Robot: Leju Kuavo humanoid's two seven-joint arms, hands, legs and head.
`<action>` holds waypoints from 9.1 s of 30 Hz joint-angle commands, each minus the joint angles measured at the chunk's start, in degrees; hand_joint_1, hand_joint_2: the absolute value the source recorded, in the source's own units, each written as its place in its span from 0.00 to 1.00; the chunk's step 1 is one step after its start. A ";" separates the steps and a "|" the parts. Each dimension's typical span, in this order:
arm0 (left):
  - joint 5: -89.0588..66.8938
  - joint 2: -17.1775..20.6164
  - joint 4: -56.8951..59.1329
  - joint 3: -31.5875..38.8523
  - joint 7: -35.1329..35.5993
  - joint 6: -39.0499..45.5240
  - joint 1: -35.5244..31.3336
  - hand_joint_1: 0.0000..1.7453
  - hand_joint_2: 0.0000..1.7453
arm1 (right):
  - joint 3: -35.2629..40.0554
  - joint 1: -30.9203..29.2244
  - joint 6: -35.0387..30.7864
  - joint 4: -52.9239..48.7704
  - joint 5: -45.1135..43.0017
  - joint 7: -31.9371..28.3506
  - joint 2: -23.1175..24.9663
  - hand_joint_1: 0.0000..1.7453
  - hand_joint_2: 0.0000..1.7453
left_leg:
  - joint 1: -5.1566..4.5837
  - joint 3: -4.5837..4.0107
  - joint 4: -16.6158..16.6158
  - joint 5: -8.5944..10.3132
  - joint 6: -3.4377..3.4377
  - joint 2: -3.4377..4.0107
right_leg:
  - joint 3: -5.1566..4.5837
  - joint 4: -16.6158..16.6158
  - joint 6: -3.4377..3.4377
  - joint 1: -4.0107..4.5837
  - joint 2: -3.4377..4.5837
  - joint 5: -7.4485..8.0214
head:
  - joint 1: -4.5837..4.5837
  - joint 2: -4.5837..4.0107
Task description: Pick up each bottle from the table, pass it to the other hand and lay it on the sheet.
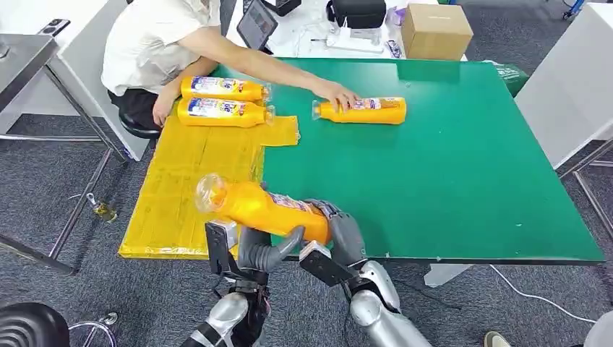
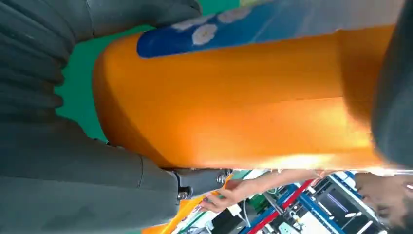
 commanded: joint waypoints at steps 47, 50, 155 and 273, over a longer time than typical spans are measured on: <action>-19.68 10.22 9.96 12.65 4.33 -1.80 -7.64 1.00 1.00 | -23.73 13.86 -14.84 -35.50 6.67 -14.01 13.90 0.00 1.00 | 0.01 0.31 0.01 -0.14 -0.01 0.06 | 0.19 0.16 -0.34 0.07 -0.08 -0.21 | 0.00 0.00; -26.21 11.37 11.03 14.91 7.23 -2.95 -9.04 1.00 1.00 | -29.12 13.42 -14.84 -40.81 5.05 -14.01 16.00 0.00 0.00 | 0.04 0.04 0.10 -0.08 0.00 0.16 | -0.12 0.25 -0.25 0.10 0.06 -0.09 | -0.04 0.00; -26.91 3.95 -4.69 2.82 0.43 -3.69 0.25 0.00 1.00 | -49.11 -0.49 -14.84 4.64 46.73 -4.06 7.00 0.00 1.00 | 0.10 0.52 -0.15 -0.06 -0.01 0.05 | 0.51 -0.18 -0.18 0.17 -0.03 -0.04 | -0.02 0.00; 4.30 4.52 -6.04 2.10 8.00 -13.47 3.26 0.00 1.00 | 4.40 -2.18 3.08 6.14 -0.24 -3.63 1.28 0.96 1.00 | 0.12 0.22 -0.05 -0.05 -0.06 0.13 | 0.17 -0.02 -0.15 0.17 0.08 -0.03 | -0.02 0.00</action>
